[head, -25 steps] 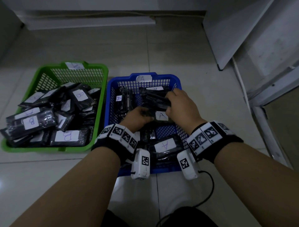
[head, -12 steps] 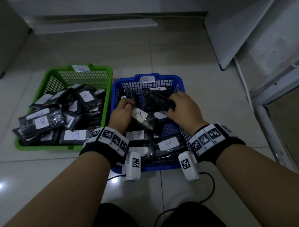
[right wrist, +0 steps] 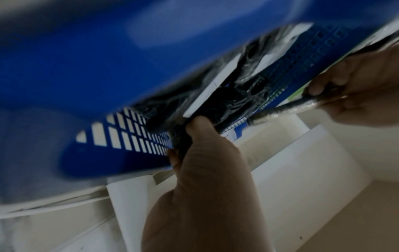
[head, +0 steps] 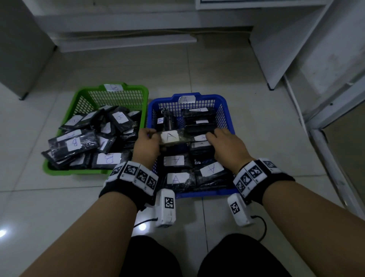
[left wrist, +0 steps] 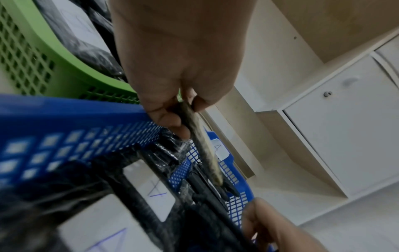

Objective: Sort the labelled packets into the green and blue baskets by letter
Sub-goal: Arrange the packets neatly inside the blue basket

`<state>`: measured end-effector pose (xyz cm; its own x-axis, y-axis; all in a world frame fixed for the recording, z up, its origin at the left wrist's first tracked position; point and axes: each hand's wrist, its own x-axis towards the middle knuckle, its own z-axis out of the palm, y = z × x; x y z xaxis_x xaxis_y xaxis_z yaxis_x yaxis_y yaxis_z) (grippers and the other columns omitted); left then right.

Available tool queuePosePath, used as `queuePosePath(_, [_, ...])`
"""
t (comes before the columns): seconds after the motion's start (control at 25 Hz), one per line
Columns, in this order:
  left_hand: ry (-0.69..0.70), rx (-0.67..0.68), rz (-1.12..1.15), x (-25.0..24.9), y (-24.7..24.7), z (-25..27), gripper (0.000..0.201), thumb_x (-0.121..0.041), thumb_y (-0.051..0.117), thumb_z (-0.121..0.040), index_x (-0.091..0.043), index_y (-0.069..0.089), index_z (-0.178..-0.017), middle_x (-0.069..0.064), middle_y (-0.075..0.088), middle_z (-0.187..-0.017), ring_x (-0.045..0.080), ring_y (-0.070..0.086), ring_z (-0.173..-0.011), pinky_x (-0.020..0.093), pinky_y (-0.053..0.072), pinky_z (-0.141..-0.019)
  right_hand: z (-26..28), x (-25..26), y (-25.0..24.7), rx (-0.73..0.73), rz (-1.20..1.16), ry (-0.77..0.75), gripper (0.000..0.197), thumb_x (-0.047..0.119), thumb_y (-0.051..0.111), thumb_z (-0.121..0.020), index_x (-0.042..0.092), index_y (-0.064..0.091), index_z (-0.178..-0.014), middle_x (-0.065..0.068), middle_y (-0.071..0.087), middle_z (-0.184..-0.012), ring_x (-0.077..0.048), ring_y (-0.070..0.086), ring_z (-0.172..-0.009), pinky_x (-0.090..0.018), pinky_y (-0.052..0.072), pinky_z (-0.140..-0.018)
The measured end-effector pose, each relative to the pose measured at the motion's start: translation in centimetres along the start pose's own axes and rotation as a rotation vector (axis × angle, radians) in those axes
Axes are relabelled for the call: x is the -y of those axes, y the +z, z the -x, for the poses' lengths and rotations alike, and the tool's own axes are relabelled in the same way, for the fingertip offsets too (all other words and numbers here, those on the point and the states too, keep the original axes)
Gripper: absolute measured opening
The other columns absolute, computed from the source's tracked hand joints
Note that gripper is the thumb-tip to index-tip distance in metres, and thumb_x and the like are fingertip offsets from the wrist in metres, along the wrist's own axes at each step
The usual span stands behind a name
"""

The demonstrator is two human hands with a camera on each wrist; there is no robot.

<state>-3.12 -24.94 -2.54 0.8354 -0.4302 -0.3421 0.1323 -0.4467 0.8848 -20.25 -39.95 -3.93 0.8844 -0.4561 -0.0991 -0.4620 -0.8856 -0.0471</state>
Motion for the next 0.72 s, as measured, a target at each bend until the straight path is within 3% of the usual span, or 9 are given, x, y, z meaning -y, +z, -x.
queuePosePath(0.16, [-0.011,0.011,0.004,0.5,-1.2,0.5,0.009,-0.02,0.04,-0.091,-0.023,0.046,-0.097,0.01,0.06,-0.098,0.035,0.064,-0.087,0.048,0.057,-0.076,0.7,1.0,-1.2,-0.065,-0.261,0.073,0.029,0.011,0.062,-0.072,0.016,0.044,-0.095,-0.003,0.051,-0.095,-0.023,0.043,-0.097,-0.031,0.034,-0.061])
queuePosePath(0.28, [-0.016,-0.034,0.024,0.1,-2.3,0.3,0.014,-0.021,0.037,-0.091,-0.022,0.047,-0.101,0.001,0.055,-0.089,0.032,0.059,-0.09,0.04,0.052,-0.072,1.0,3.3,-1.8,-0.038,-0.316,-0.015,0.03,0.014,0.063,-0.073,0.021,0.039,-0.089,0.005,0.049,-0.088,-0.019,0.041,-0.095,-0.032,0.038,-0.06])
queuePosePath(0.4, [-0.016,-0.038,0.041,-0.1,-3.2,0.6,0.013,-0.024,0.037,-0.089,-0.025,0.047,-0.098,-0.002,0.055,-0.089,0.03,0.058,-0.09,0.044,0.051,-0.082,0.7,5.6,-0.8,0.012,-0.253,-0.105,0.03,0.007,0.062,-0.073,0.019,0.043,-0.093,-0.001,0.052,-0.094,-0.021,0.04,-0.098,-0.037,0.046,-0.063])
queuePosePath(0.48, [-0.024,-0.026,0.049,0.1,-3.7,1.0,0.011,-0.021,0.037,-0.092,-0.022,0.046,-0.098,0.004,0.056,-0.092,0.026,0.056,-0.084,0.041,0.049,-0.077,0.4,6.3,-0.1,0.09,-0.264,-0.129,0.025,0.011,0.066,-0.076,0.017,0.047,-0.092,-0.002,0.049,-0.097,-0.019,0.036,-0.099,-0.035,0.043,-0.069])
queuePosePath(0.6, [-0.029,-0.002,0.04,0.6,-4.6,1.4,0.009,-0.018,0.037,-0.095,-0.019,0.045,-0.099,0.005,0.053,-0.087,0.02,0.053,-0.07,0.031,0.046,-0.06,0.3,6.8,-0.1,0.228,-0.324,-0.078,0.029,0.029,0.071,-0.078,0.019,0.053,-0.098,-0.002,0.051,-0.102,-0.019,0.032,-0.103,-0.031,0.033,-0.076])
queuePosePath(0.68, [-0.034,-0.001,0.056,1.0,-5.2,1.6,0.009,-0.019,0.037,-0.095,-0.018,0.045,-0.099,0.005,0.053,-0.086,0.02,0.053,-0.068,0.028,0.043,-0.056,0.3,6.9,-0.7,0.162,-0.4,0.002,0.033,0.026,0.068,-0.08,0.022,0.048,-0.105,-0.004,0.053,-0.103,-0.024,0.039,-0.105,-0.032,0.037,-0.075])
queuePosePath(0.72, [-0.034,-0.001,0.056,1.1,-5.4,1.5,0.008,-0.02,0.038,-0.095,-0.019,0.045,-0.099,0.007,0.054,-0.089,0.023,0.054,-0.071,0.03,0.044,-0.06,0.4,6.9,-1.1,0.118,-0.451,0.053,0.038,0.023,0.066,-0.08,0.023,0.044,-0.112,-0.006,0.053,-0.104,-0.025,0.042,-0.105,-0.033,0.042,-0.076])
